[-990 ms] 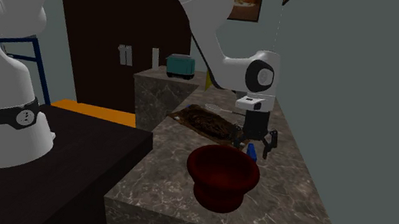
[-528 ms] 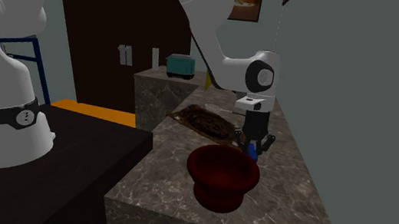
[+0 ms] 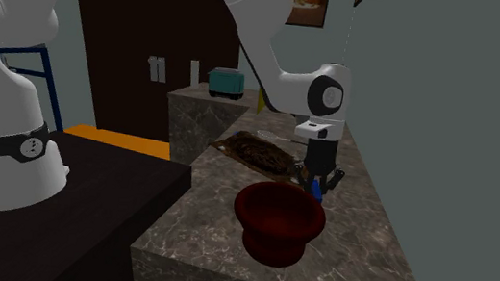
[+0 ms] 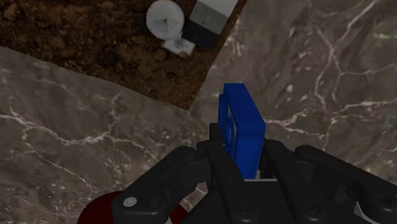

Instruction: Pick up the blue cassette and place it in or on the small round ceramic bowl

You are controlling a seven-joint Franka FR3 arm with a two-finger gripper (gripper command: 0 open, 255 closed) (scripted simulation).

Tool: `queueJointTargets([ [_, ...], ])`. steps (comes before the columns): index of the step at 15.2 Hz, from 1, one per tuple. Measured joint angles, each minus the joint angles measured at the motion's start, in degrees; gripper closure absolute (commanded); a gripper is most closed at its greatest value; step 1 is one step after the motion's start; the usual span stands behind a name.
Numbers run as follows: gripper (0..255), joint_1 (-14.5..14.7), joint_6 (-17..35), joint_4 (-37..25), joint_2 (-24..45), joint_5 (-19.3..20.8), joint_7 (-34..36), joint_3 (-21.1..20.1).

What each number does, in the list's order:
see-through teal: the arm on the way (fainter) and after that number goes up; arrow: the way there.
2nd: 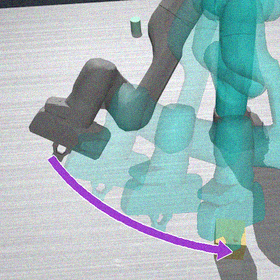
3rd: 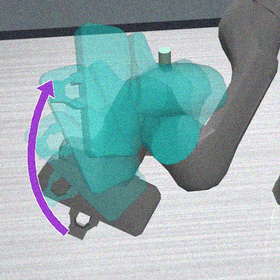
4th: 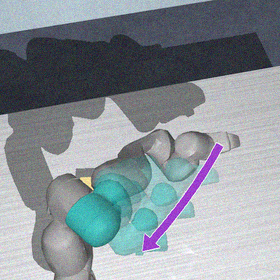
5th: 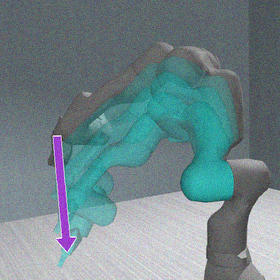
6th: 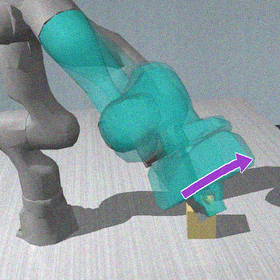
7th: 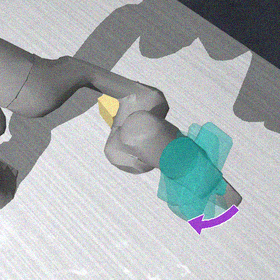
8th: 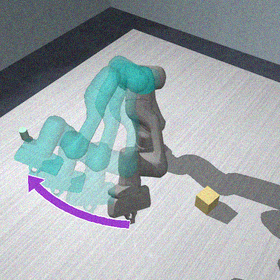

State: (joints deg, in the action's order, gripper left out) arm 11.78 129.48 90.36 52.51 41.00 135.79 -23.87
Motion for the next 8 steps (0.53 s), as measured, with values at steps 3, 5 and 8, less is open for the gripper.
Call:
queueJointTargets([
  [3,255,-0.36,-0.69,0.60,-1.28,-0.47,-0.32,-0.48],
  [5,255,-0.66,-1.38,0.90,-2.30,-0.92,-0.69,-0.90],
  [8,255,-1.17,-2.40,1.75,-4.19,-1.66,-1.15,-1.63],
])
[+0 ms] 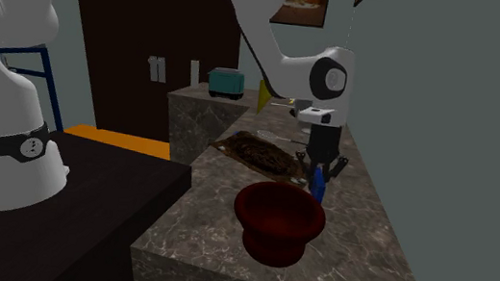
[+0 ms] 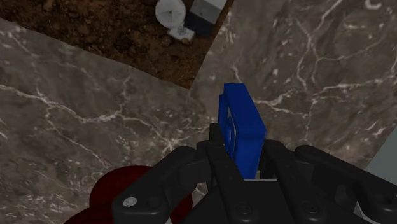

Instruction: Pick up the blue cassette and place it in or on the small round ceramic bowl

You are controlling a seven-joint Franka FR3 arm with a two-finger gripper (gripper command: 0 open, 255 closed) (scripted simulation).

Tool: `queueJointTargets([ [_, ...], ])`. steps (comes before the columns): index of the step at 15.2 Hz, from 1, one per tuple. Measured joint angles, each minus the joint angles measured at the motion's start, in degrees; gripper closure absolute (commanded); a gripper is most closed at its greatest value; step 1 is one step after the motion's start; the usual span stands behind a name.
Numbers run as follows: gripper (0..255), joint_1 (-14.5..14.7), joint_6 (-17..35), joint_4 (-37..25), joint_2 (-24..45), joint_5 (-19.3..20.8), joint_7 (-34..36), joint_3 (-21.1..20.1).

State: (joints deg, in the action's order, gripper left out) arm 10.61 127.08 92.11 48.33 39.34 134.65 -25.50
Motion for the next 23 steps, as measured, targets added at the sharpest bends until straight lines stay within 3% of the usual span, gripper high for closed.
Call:
queueJointTargets([
  [23,255,-3.14,-9.57,0.95,-11.43,-6.19,-4.86,-4.83],
])
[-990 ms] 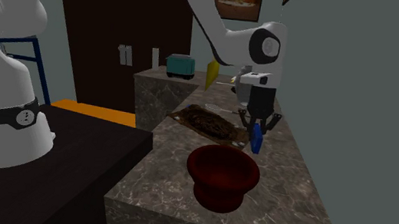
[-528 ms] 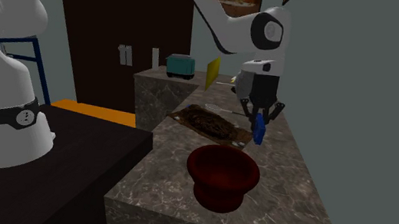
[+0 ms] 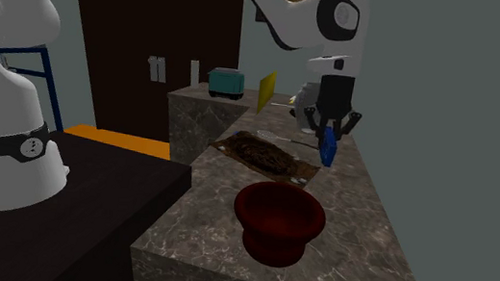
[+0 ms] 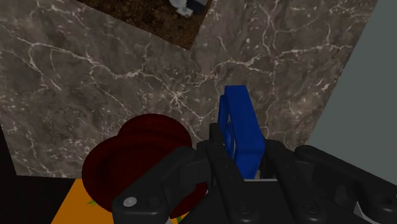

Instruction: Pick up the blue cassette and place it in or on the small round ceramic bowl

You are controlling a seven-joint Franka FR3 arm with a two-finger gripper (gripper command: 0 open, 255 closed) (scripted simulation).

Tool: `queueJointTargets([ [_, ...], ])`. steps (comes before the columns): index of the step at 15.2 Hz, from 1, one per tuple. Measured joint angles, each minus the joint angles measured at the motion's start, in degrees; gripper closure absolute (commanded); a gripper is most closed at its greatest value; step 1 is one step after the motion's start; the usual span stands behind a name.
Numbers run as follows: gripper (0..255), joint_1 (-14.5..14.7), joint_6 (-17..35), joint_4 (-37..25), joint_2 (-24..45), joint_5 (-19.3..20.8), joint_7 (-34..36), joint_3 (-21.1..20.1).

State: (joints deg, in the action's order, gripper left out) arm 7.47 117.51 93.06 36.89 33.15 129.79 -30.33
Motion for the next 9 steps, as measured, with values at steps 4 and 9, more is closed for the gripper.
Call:
queueJointTargets([
  [4,255,-2.04,0.60,3.44,-3.23,-0.99,-0.95,-0.70],
  [9,255,-8.82,6.83,16.59,-11.78,-2.88,-3.70,-1.60],
])
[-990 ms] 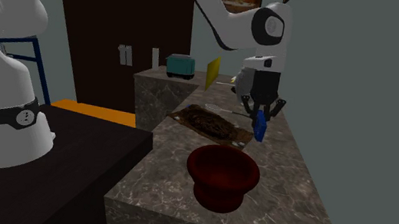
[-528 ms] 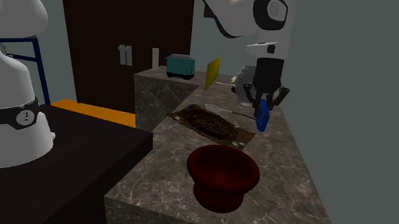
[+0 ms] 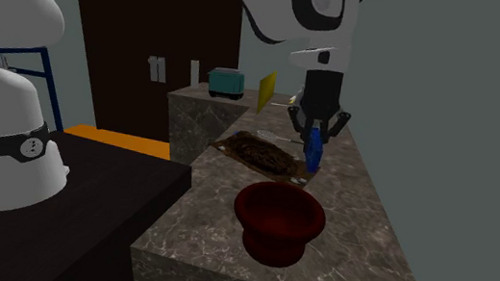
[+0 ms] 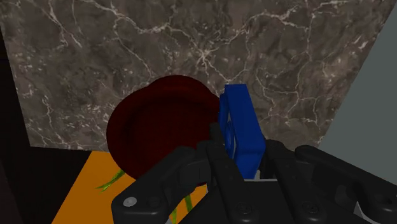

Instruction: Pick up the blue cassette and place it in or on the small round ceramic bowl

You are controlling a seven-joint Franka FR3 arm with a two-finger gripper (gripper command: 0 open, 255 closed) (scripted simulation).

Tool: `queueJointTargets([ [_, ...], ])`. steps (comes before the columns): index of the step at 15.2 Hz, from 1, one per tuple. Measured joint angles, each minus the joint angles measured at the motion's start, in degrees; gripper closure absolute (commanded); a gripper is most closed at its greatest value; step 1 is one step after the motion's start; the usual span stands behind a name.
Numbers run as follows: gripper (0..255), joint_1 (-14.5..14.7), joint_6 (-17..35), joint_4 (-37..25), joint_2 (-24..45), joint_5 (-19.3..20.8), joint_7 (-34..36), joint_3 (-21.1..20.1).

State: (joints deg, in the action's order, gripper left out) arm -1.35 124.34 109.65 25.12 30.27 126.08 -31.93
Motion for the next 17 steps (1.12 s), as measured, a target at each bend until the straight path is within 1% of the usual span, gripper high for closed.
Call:
queueJointTargets([
  [3,255,-3.97,3.72,7.39,-5.15,-1.51,-2.58,-0.30],
  [7,255,-8.67,7.85,15.51,-11.47,-4.00,-7.14,-0.27],
  [10,255,-9.27,10.14,17.75,-11.54,-3.13,-6.96,0.34],
  [17,255,-7.94,13.45,17.73,-6.90,1.66,-3.20,2.35],
])
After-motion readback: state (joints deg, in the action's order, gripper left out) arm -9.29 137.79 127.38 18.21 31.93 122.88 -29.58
